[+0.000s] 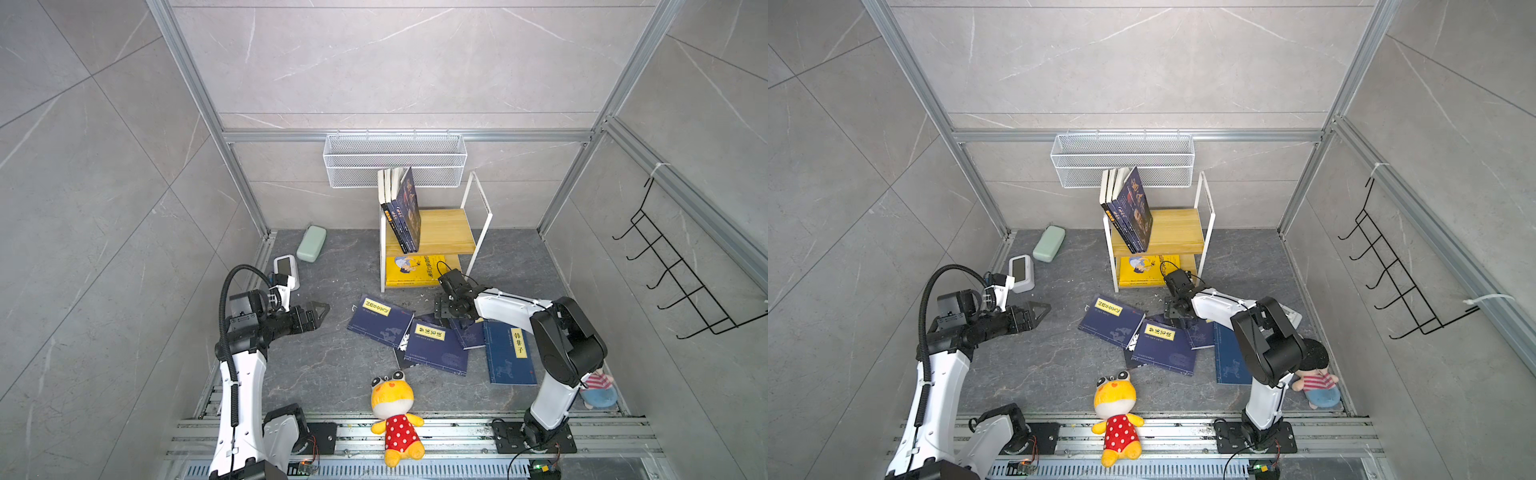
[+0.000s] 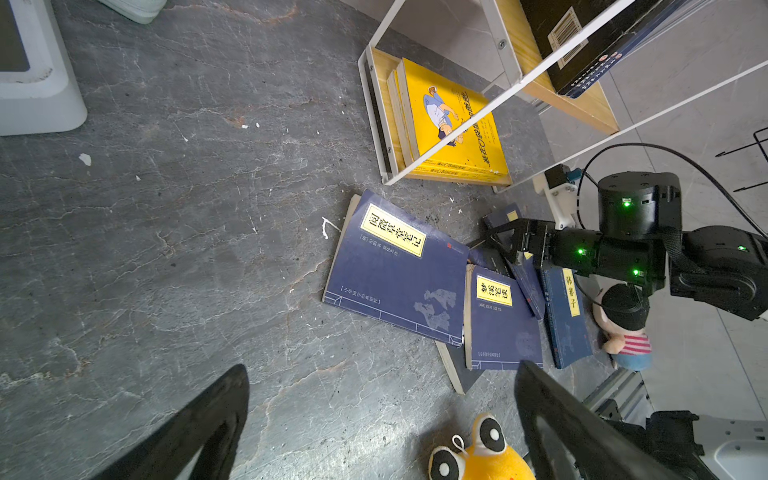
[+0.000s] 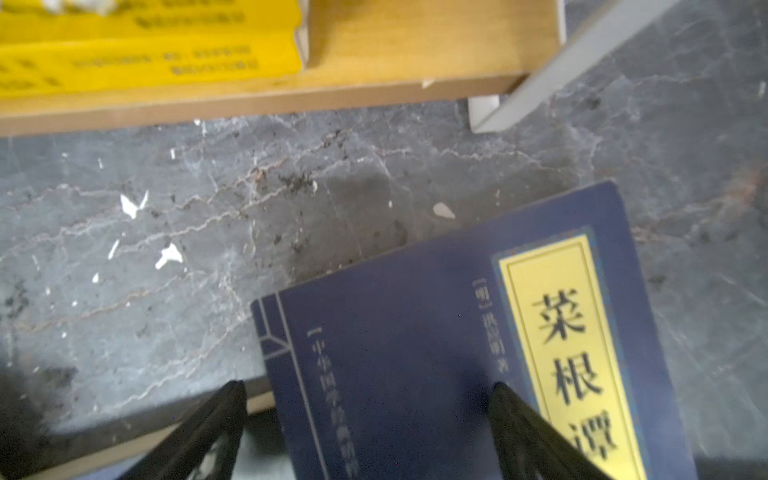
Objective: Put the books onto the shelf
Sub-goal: 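Lower the right gripper onto the dark-blue book with yellow label, then close the right gripper on the dark-blue book's edge and lift it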
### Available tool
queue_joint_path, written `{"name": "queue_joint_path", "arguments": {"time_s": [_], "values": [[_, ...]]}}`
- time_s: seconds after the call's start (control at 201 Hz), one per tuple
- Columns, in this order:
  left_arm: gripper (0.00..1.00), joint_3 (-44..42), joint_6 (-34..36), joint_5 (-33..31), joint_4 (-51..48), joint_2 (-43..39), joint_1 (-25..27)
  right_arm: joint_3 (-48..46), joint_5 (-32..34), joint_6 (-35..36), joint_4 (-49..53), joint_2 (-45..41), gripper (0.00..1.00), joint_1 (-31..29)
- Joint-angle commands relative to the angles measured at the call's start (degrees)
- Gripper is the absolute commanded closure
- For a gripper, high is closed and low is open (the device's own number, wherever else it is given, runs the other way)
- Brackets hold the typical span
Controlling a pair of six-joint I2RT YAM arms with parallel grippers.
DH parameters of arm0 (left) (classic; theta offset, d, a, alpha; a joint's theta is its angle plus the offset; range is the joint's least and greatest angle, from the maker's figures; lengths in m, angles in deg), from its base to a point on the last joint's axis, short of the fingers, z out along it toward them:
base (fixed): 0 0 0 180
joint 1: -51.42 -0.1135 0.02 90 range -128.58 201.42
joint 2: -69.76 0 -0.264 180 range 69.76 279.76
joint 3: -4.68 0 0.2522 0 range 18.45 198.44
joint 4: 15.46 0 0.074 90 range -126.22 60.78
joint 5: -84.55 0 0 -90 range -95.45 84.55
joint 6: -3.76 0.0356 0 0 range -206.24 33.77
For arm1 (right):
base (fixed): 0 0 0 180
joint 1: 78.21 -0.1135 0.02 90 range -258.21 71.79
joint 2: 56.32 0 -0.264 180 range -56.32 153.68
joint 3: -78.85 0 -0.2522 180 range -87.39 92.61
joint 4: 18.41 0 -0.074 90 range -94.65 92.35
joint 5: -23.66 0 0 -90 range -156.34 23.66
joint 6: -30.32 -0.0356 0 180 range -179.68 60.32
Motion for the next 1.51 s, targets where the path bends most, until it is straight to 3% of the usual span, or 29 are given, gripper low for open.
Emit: {"name": "queue_joint_path", "arguments": {"time_s": [0.0, 0.149, 0.453, 0.573, 0.682, 0.861, 1.1, 1.379, 1.504], "values": [[0.00, -0.04, -0.50, 1.91, 1.24, -0.43, -0.63, -3.53, -3.45, -2.81, -0.70, 4.45, 0.14, 0.13], [0.00, -0.06, -0.89, 2.27, 1.30, -0.58, -0.74, -3.97, -1.43, -3.60, -1.80, 7.37, 0.25, -0.12], [0.00, -0.01, -0.82, 2.09, 1.15, -0.70, -0.82, -4.28, -0.90, -2.16, -3.48, 6.84, 0.63, -0.54], [0.00, -0.31, -0.65, 2.17, 1.41, -1.24, -0.56, -4.53, -0.73, -1.11, -4.54, 6.67, 0.86, -0.53], [0.00, -0.05, -0.50, 2.02, 0.86, -1.01, -0.58, -4.96, -1.02, -1.06, -4.84, 5.40, 1.00, -0.58], [0.00, -0.15, -0.64, 2.21, 1.16, -0.99, -0.37, -4.53, 0.34, 0.34, -3.77, 2.70, 1.00, -0.55], [0.00, -0.23, -0.49, 2.17, 0.98, -1.19, -0.55, -4.22, -0.56, 3.54, 0.43, -10.73, 1.00, -1.85], [0.00, -0.01, -0.89, 2.31, 1.32, -0.95, -0.56, -2.13, -3.23, 14.30, 5.61, -23.39, 1.00, -5.98], [0.00, 0.37, -1.24, 4.28, 1.39, -1.22, -0.26, -0.02, -7.54, 18.88, 7.48, -27.59, 1.00, -9.22]]}}
